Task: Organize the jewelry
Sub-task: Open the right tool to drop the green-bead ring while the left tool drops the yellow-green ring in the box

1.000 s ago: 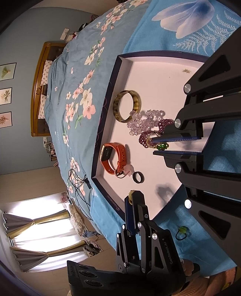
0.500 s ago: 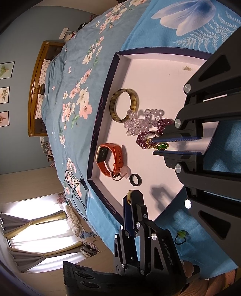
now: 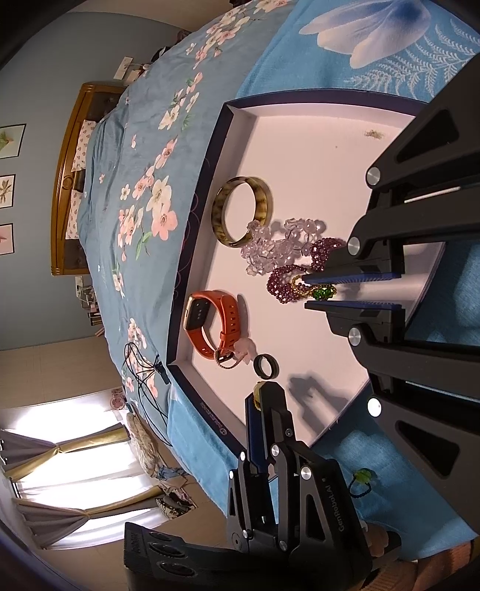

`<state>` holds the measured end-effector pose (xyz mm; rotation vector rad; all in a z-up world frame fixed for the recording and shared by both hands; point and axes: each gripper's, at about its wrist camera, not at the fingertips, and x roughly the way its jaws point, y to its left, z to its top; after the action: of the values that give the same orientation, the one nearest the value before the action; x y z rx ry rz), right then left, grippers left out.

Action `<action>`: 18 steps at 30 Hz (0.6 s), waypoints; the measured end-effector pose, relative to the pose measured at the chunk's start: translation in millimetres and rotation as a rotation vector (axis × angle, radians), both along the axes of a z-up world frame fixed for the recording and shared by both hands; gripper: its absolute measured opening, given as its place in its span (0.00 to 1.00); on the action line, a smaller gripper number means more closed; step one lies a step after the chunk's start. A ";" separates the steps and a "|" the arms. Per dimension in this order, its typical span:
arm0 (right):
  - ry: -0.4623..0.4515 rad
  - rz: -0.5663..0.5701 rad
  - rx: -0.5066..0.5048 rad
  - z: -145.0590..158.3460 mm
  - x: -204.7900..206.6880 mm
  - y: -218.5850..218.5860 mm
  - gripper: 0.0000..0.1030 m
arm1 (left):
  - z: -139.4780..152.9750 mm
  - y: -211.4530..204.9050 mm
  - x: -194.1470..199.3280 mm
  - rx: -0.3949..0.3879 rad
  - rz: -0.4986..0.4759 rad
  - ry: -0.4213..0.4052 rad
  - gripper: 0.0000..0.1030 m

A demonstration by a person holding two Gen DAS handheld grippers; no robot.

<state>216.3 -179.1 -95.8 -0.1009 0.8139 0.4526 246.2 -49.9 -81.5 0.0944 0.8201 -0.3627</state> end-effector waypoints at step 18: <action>-0.005 -0.033 0.026 1.3 -1.2 -9.6 0.12 | 0.0 4.3 -2.5 -0.008 0.012 -0.005 0.24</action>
<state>215.1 -188.7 -94.5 -0.0640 0.8036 0.4313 243.7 -45.6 -81.5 0.0824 0.8138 -0.3544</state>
